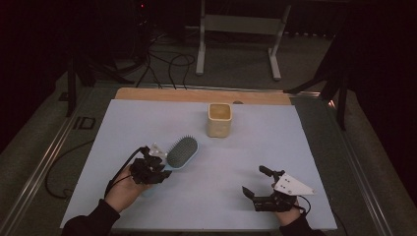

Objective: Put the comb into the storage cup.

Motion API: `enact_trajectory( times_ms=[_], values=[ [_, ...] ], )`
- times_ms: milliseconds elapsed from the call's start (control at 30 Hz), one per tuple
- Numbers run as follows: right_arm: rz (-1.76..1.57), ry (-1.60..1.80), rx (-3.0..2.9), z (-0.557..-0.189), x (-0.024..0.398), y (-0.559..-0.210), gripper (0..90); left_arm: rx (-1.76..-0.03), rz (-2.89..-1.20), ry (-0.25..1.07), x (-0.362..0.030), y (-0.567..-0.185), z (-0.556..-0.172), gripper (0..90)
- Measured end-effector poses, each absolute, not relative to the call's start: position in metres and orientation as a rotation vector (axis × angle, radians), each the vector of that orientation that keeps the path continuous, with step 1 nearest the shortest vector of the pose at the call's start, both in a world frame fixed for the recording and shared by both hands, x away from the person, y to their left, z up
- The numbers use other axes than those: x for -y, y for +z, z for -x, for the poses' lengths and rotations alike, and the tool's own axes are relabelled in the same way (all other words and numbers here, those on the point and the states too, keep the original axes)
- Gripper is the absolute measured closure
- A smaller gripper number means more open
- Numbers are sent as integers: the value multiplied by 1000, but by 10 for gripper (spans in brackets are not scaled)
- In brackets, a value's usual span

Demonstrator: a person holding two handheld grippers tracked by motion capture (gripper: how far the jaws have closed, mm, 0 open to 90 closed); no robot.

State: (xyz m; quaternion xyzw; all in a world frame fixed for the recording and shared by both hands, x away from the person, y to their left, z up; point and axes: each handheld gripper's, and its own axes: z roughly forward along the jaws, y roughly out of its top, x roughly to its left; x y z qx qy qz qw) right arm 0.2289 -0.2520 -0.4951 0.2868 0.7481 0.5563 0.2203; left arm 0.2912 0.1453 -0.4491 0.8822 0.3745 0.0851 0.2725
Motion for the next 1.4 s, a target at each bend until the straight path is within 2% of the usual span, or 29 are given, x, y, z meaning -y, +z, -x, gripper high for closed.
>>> enact_trajectory(
  times_ms=[1400],
  values=[
    [-797,1539,-2072,-230,252,-496,87,-914,-2090,330,-121,-416,-307,703]
  ],
)
